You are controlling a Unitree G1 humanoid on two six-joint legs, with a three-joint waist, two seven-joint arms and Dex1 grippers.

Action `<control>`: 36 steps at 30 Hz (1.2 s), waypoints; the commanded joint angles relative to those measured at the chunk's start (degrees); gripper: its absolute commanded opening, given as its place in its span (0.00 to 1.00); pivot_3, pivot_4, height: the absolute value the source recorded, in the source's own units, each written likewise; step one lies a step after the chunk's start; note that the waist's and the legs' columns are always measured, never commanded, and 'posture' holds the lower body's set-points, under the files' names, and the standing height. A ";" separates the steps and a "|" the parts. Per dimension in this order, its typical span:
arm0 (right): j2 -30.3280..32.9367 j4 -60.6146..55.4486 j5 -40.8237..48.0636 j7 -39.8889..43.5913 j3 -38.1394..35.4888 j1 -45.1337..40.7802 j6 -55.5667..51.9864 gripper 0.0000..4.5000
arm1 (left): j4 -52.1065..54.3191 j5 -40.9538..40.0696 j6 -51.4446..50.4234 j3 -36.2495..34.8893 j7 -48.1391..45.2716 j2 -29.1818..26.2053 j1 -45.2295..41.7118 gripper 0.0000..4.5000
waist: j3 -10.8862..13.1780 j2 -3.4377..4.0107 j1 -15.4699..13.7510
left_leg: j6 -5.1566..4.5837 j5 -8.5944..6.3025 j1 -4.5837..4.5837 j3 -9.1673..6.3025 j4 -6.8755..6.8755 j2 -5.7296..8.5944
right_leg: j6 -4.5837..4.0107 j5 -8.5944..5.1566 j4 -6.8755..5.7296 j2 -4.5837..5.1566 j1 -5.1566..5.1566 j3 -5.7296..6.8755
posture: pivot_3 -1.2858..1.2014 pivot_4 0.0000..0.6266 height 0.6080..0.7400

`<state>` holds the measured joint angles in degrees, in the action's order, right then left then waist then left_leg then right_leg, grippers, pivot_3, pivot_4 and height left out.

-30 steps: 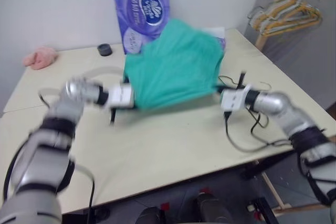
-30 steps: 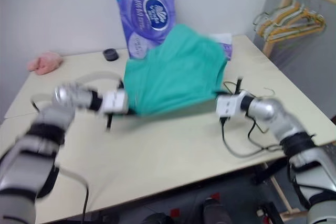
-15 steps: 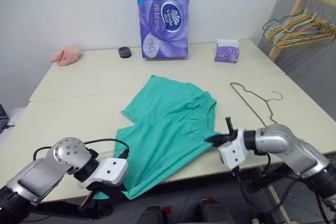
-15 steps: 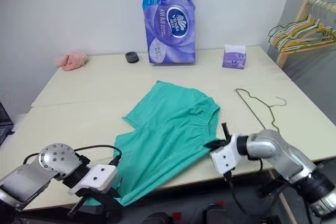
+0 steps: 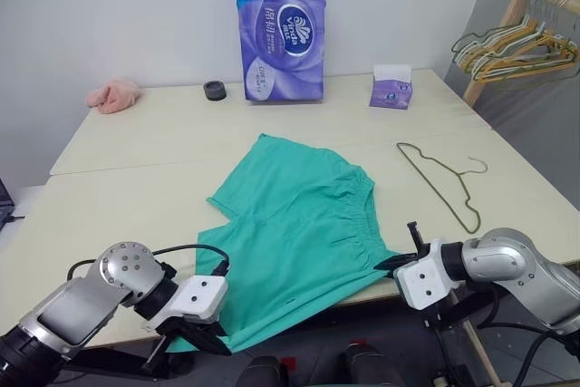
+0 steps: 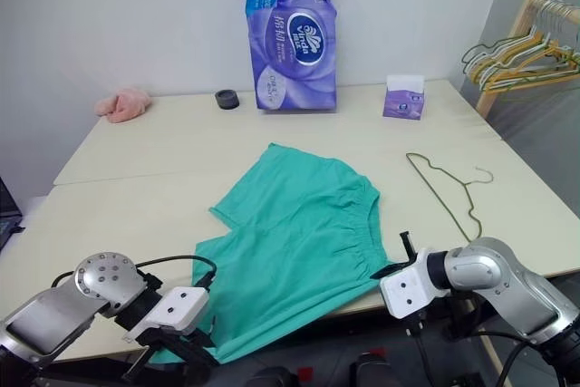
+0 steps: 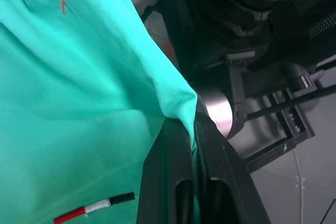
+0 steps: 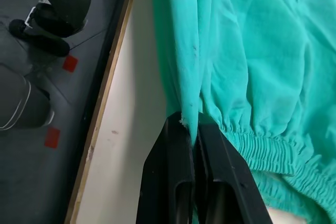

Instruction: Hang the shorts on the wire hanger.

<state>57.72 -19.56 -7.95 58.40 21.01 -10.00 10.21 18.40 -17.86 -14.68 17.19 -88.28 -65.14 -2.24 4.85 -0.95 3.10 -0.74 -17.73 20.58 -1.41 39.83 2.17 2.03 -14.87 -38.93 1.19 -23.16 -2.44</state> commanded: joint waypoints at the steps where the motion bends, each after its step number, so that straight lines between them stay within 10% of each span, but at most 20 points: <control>1: 2.26 -1.04 -0.86 2.24 -2.51 0.80 -1.64 0.02 | 2.29 -0.97 -2.43 0.15 -0.90 -0.35 0.76 0.00 | 0.00 0.00 0.01 | 0.00 0.00 0.00 -0.01 -0.01 0.00 | 0.01 0.00 0.01 0.00 0.00 0.00 | 0.47 0.09 1.00; 5: 4.46 -2.00 0.78 4.98 -3.31 2.47 -1.64 0.00 | 3.42 -1.22 -5.25 -0.24 1.05 0.12 1.18 0.05 | -0.01 0.00 -0.07 | 0.00 0.00 0.00 -0.01 -0.01 0.00 | 0.02 -0.01 0.01 0.01 0.00 -0.01 | 0.47 0.07 1.00; 17: 11.54 -2.92 2.17 10.79 -8.39 3.39 -2.08 0.84 | 5.71 -6.29 -12.68 -2.73 7.98 7.40 -1.55 0.81 | -0.03 -0.02 0.03 | 0.00 0.00 0.00 0.01 0.00 -0.02 | 0.04 -0.02 0.02 0.02 0.00 -0.02 | 0.47 0.07 1.00; 20: 11.06 -5.52 9.82 10.86 -14.27 5.31 -9.36 0.84 | 4.55 -7.24 -13.53 -4.53 11.69 10.90 -4.13 0.99 | 0.00 -0.05 -0.11 | 0.00 0.00 0.00 -0.02 -0.01 -0.03 | 0.04 -0.02 0.03 0.02 0.01 -0.01 | 0.47 0.09 1.00; 25: 0.89 -5.23 23.06 -0.94 -28.73 3.76 -32.24 0.84 | 1.04 -9.44 -14.25 -9.19 21.13 21.45 -11.54 0.99 | 0.14 -0.37 -0.78 | 0.01 0.00 0.02 -0.06 0.06 -0.03 | -0.06 0.16 0.04 0.03 0.06 -0.01 | 0.47 0.10 1.00; 36: -19.61 3.73 18.42 -31.12 -38.17 1.01 -48.99 0.84 | -5.35 -2.04 -9.16 -6.96 30.66 30.37 -18.06 0.99 | 0.10 -0.32 -0.10 | 0.03 -0.01 0.12 -0.01 0.00 0.05 | -0.15 0.23 0.05 0.09 -0.06 -0.12 | 0.45 0.11 1.00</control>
<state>38.45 -16.92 10.28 30.03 -14.67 -7.69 -36.97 12.45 -20.56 -25.50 9.44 -57.34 -35.07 -19.39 4.95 -1.27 2.99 -0.71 -17.74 20.70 -1.42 39.82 2.21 1.88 -14.64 -38.87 1.28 -23.22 -2.56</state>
